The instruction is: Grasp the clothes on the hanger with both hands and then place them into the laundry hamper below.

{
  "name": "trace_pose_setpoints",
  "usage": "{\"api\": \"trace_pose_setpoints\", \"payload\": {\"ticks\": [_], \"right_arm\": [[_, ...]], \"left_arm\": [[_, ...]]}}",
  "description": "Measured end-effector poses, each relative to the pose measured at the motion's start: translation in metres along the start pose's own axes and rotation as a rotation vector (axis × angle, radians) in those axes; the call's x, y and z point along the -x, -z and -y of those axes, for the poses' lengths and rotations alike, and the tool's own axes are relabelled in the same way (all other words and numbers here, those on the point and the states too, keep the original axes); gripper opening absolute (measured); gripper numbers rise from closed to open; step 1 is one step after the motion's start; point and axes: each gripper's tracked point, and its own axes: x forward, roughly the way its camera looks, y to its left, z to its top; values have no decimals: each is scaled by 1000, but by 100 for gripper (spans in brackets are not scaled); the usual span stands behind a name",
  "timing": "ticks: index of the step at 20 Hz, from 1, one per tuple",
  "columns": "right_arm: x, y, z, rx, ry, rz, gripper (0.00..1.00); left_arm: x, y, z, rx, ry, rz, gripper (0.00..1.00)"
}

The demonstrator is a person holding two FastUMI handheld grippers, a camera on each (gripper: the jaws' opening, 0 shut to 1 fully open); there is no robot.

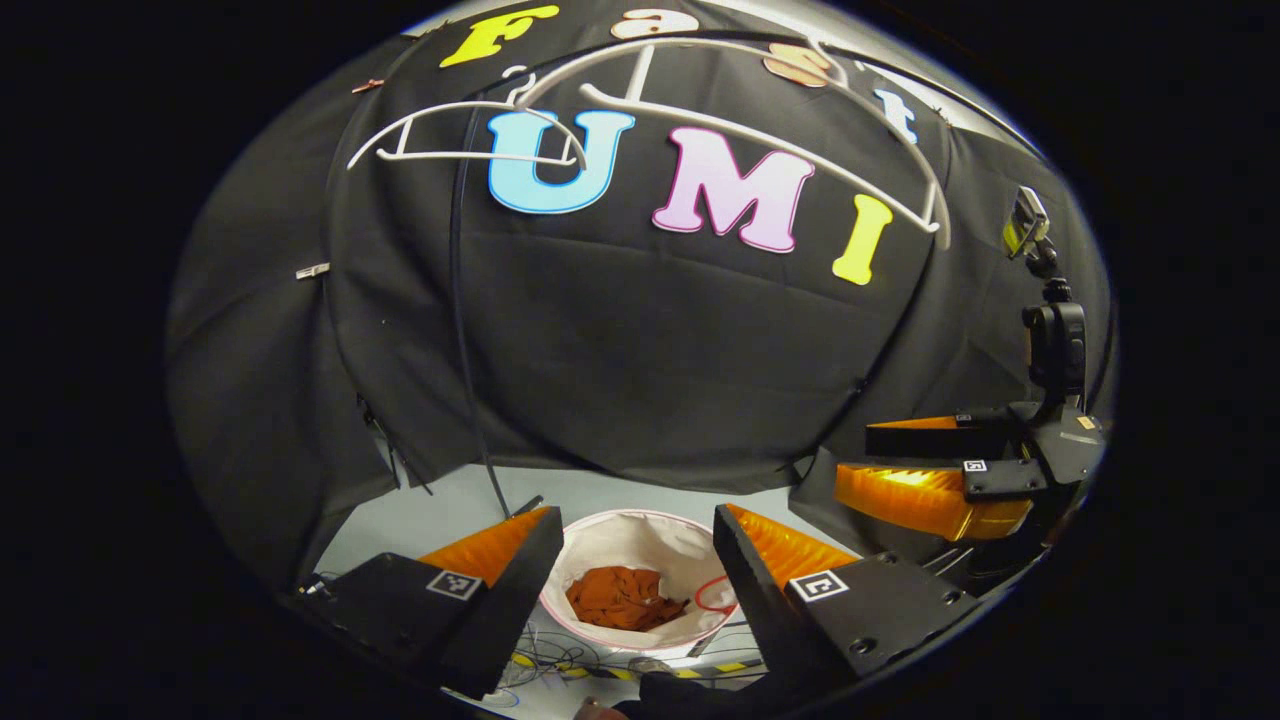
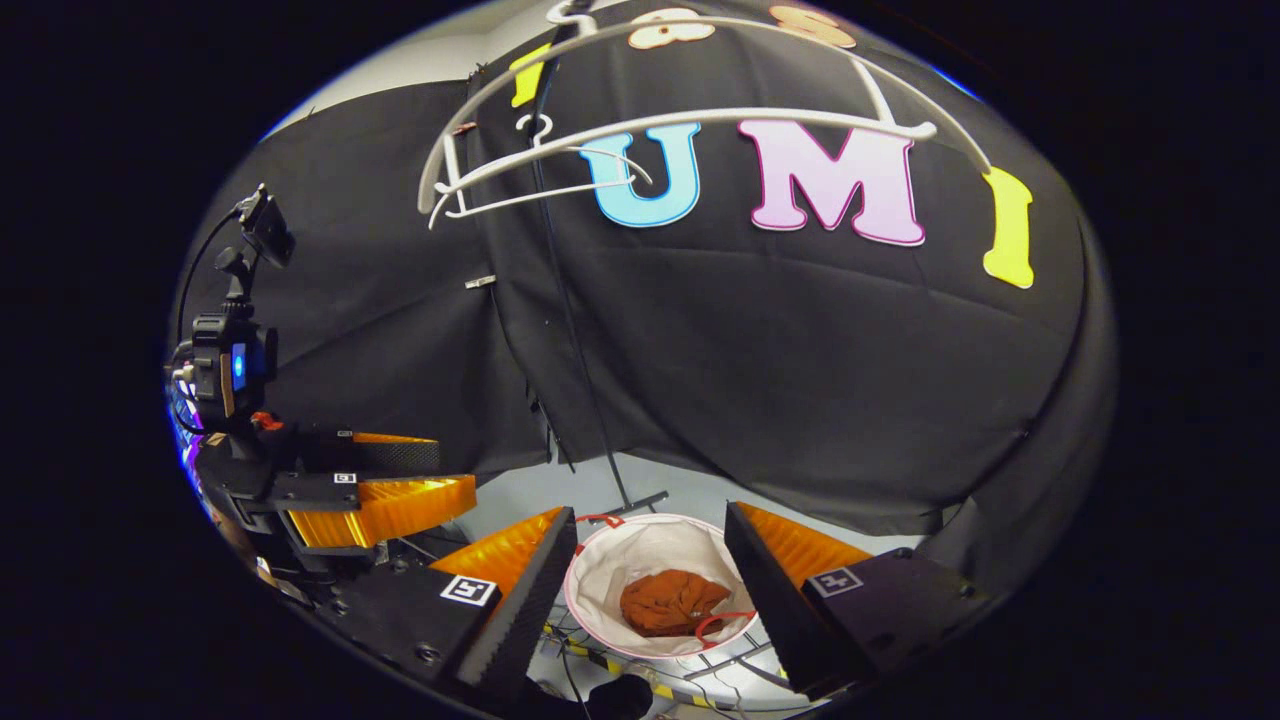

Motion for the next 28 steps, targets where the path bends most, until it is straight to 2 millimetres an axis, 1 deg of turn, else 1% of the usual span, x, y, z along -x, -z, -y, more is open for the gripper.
{"api": "trace_pose_setpoints", "payload": {"ticks": [3, 5, 7, 9, 12, 15, 16, 18, 19, 20, 21, 22, 23, 24, 25, 26, 27, 28], "right_arm": [[31, -1, -26, -8, 31, 43, 97], [52, -3, -42, -3, 56, 81, 97], [72, -8, -57, -1, 91, 125, 97], [96, -7, -72, -7, 113, 165, 96], [128, -7, -94, -6, 147, 227, 96], [163, -14, -112, -4, 189, 297, 96], [177, -18, -118, -6, 200, 330, 96], [201, -29, -125, -10, 223, 395, 96], [212, -35, -127, -10, 233, 431, 96], [221, -44, -125, -15, 248, 464, 96], [229, -52, -121, -28, 265, 487, 96], [235, -61, -119, -36, 278, 507, 96], [241, -68, -120, -32, 286, 528, 96], [249, -76, -120, -19, 298, 553, 100], [258, -82, -118, -12, 309, 579, 96], [265, -86, -121, -14, 300, 595, 100], [271, -89, -122, -19, 294, 607, 96], [278, -92, -120, -20, 297, 614, 96]], "left_arm": [[37, -4, 1, -21, 37, 52, 95], [65, -6, 2, -44, 69, 84, 95], [93, -9, -3, -81, 86, 116, 95], [120, -10, -9, -108, 97, 156, 95], [155, -13, -11, -114, 127, 215, 95], [192, -17, -8, -112, 149, 274, 95], [203, -18, -3, -113, 162, 294, 95], [222, -21, 5, -121, 182, 327, 95], [230, -23, 8, -123, 182, 337, 92], [237, -25, 13, -127, 191, 346, 95], [244, -28, 21, -133, 210, 360, 95], [251, -35, 26, -136, 228, 392, 92], [259, -43, 31, -136, 247, 413, 92], [261, -44, 34, -137, 261, 409, 92], [262, -46, 35, -143, 258, 399, 93], [265, -52, 34, -152, 242, 408, 92], [271, -61, 33, -156, 226, 436, 92], [277, -70, 38, -153, 222, 467, 95]]}}
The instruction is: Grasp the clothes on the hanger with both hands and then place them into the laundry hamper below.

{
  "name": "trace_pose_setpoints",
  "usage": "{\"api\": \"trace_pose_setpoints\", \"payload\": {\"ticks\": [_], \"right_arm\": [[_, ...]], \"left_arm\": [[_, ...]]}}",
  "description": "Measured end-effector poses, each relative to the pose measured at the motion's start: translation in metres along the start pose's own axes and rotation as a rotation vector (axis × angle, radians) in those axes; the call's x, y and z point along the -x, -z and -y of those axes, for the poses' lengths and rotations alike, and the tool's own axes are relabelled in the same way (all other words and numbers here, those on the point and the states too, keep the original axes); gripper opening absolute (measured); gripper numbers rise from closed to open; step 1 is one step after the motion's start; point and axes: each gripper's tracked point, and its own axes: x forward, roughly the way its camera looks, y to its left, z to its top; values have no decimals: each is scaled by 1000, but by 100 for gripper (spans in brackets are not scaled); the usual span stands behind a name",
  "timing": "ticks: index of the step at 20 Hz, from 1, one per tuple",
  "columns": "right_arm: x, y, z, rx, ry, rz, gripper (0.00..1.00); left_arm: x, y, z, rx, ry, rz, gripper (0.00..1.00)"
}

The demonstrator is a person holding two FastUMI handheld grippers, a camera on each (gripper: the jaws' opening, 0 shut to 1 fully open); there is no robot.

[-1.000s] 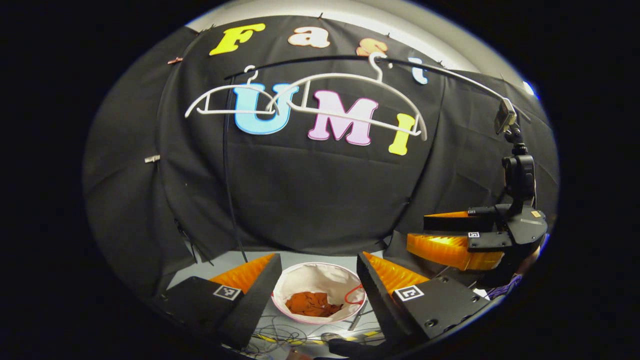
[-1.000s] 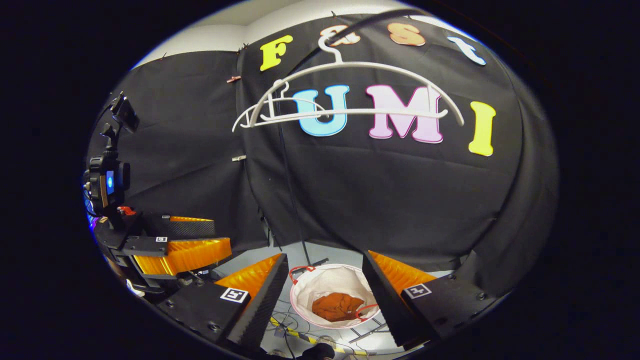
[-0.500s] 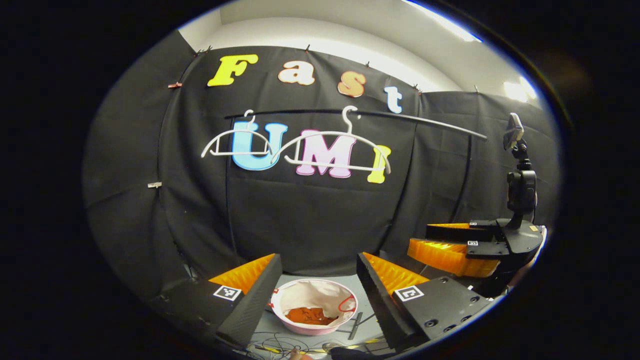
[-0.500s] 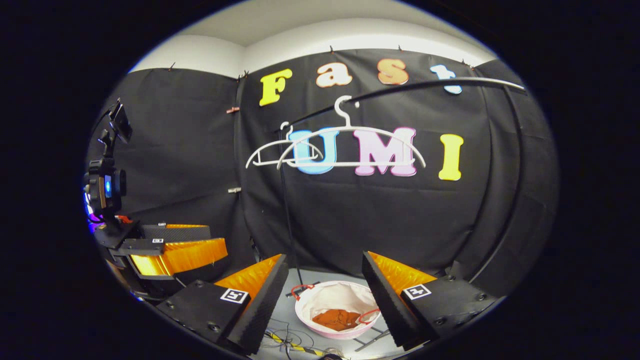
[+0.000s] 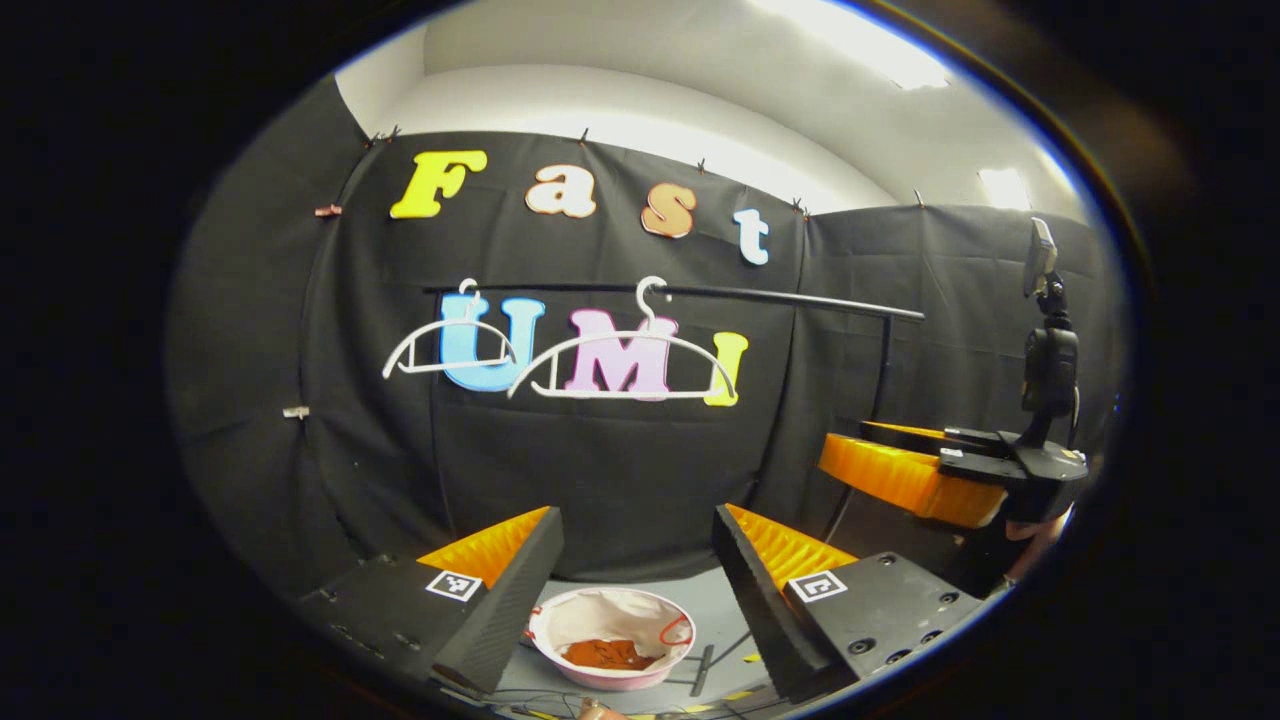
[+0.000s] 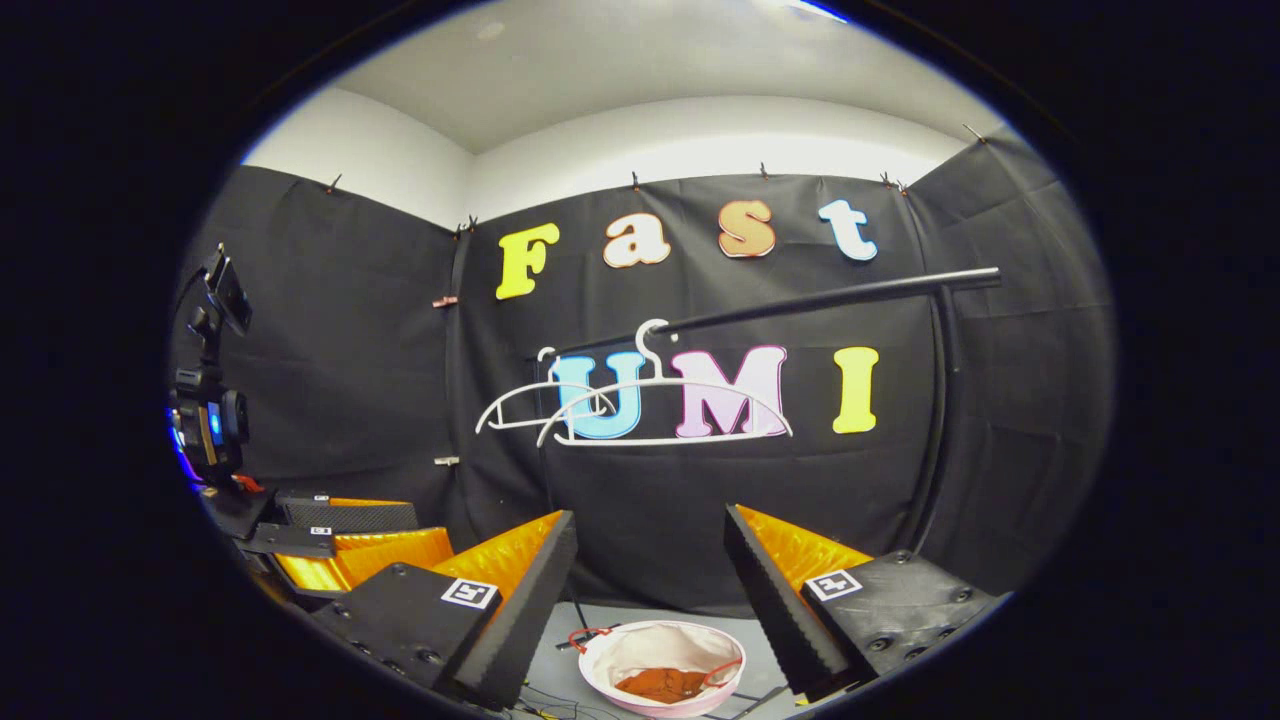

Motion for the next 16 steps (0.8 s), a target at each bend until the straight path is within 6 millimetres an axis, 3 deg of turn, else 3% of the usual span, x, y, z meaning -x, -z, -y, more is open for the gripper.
{"api": "trace_pose_setpoints", "payload": {"ticks": [3, 4, 6, 9, 10, 11, 16], "right_arm": [[22, -26, 12, 18, 21, 61, 100], [24, -31, 14, 12, 21, 79, 95], [27, -41, 22, 12, 27, 110, 95], [28, -39, 25, 2, 14, 90, 95], [29, -44, 26, -6, 7, 99, 100], [30, -47, 25, -15, -1, 103, 95], [37, -58, 24, -31, -18, 123, 95]], "left_arm": [[3, -18, 20, 12, 20, 50, 92], [5, -25, 25, 7, 20, 60, 92], [7, -39, 34, -1, 4, 97, 92], [5, -52, 50, 4, -8, 122, 95], [4, -55, 53, 2, -10, 128, 95], [5, -57, 54, -1, -17, 129, 95], [7, -62, 60, 4, -29, 142, 95]]}}
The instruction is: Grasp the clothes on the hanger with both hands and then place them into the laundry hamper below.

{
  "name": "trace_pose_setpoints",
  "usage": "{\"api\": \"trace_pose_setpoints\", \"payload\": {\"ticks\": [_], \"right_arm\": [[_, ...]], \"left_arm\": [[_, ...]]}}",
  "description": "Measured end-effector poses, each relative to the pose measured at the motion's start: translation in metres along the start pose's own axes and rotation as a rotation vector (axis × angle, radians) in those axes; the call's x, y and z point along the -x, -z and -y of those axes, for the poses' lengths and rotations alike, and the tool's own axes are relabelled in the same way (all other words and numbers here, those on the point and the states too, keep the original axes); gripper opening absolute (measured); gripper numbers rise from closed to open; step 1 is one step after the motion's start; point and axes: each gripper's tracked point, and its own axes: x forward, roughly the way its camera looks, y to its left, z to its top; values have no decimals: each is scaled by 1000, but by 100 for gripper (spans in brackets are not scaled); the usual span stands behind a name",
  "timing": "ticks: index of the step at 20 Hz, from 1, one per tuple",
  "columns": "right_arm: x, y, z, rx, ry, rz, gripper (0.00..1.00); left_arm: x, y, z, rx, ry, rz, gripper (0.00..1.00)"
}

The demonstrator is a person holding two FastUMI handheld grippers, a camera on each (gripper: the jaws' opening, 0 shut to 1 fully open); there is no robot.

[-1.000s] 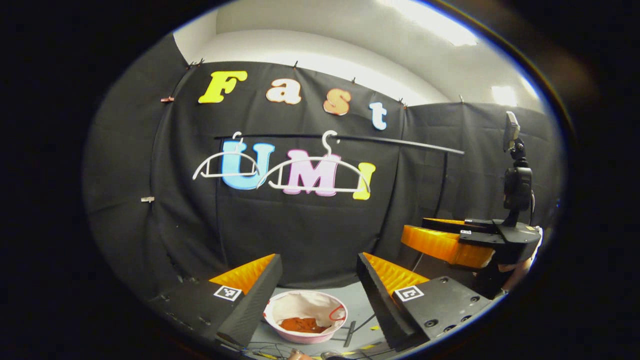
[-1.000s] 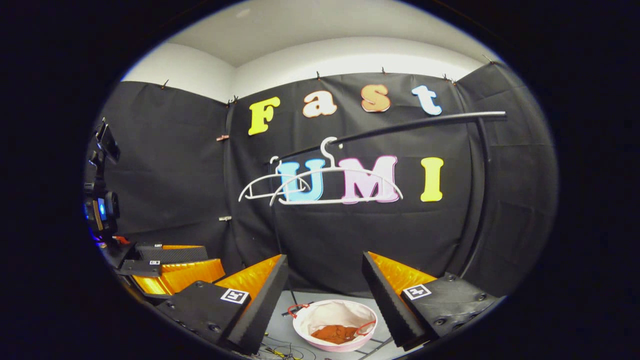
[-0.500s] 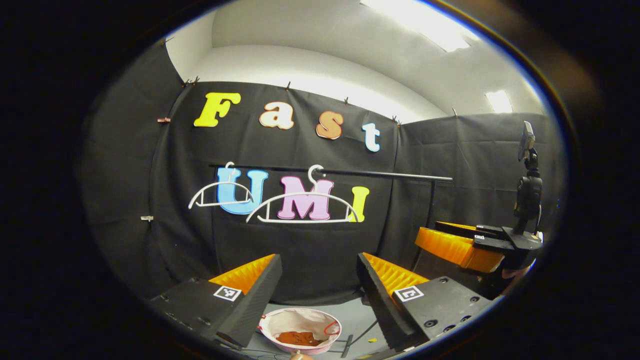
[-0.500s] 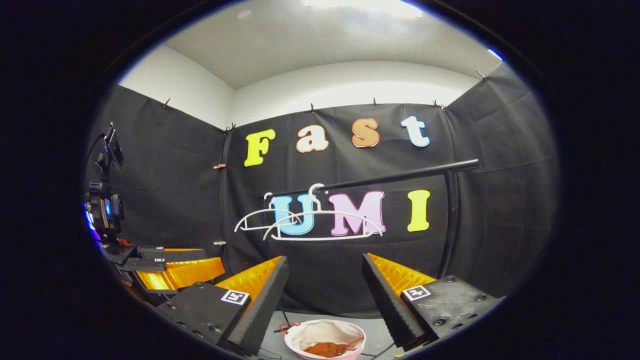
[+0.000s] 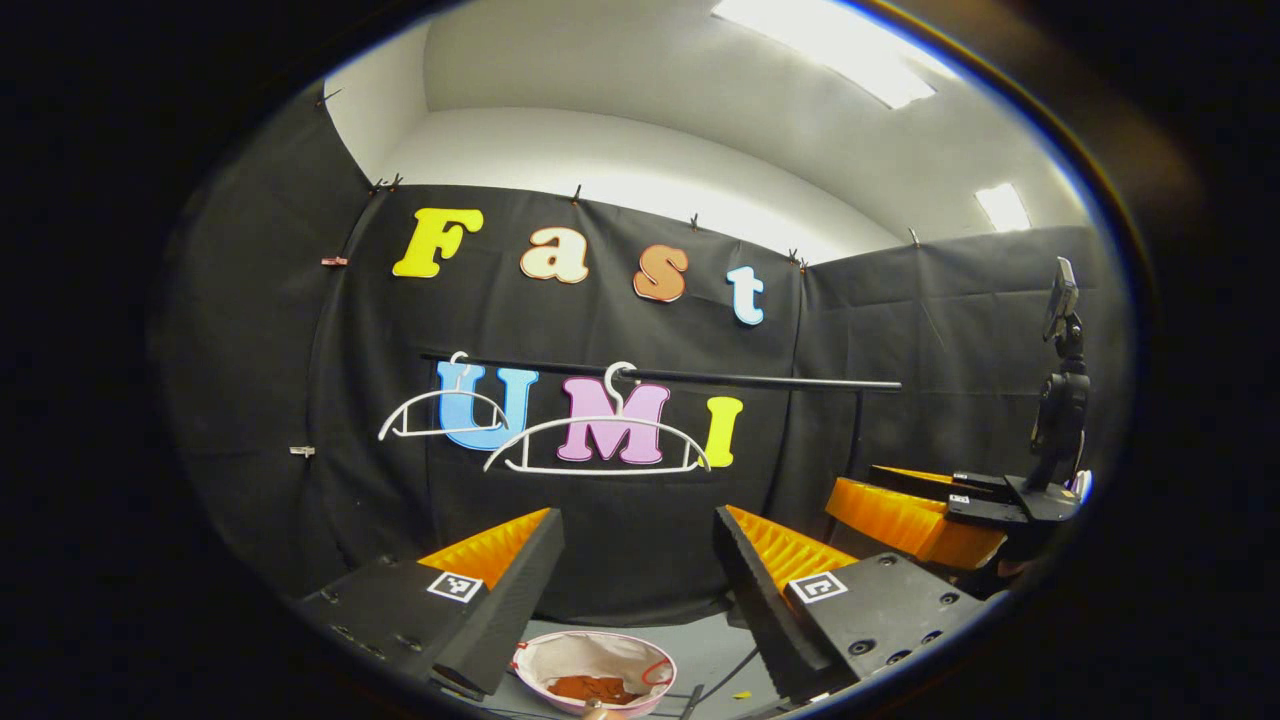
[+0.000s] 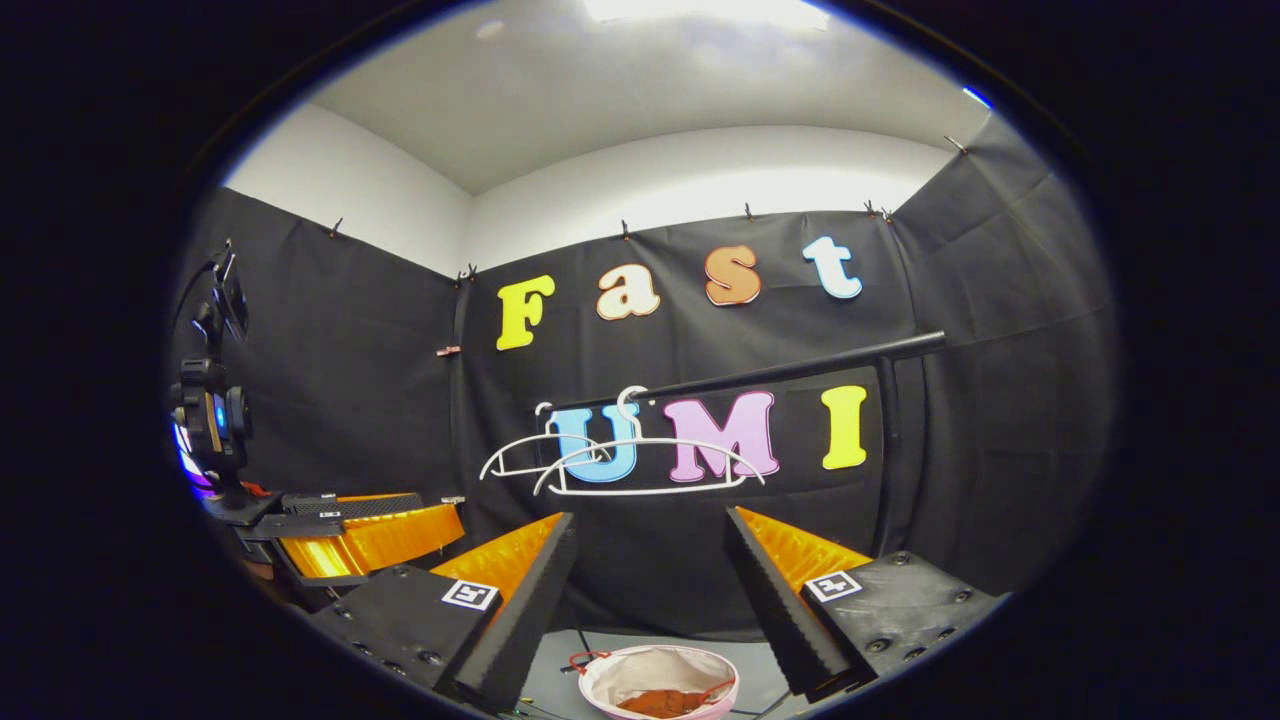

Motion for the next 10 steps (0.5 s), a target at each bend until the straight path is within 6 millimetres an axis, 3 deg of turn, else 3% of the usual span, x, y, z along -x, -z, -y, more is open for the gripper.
{"api": "trace_pose_setpoints", "payload": {"ticks": [3, 5, 6, 10], "right_arm": [[-1, -2, -2, -7, -6, 5, 100], [1, -3, -3, -11, -10, 4, 100], [1, -4, -3, -13, -11, 5, 95], [0, -6, 2, -10, 0, 8, 100]], "left_arm": [[3, -5, 4, -1, 3, 13, 92], [3, -6, 4, -5, -3, 19, 95], [4, -8, 6, -3, -3, 26, 95], [3, -11, 7, 2, -11, 28, 95]]}}
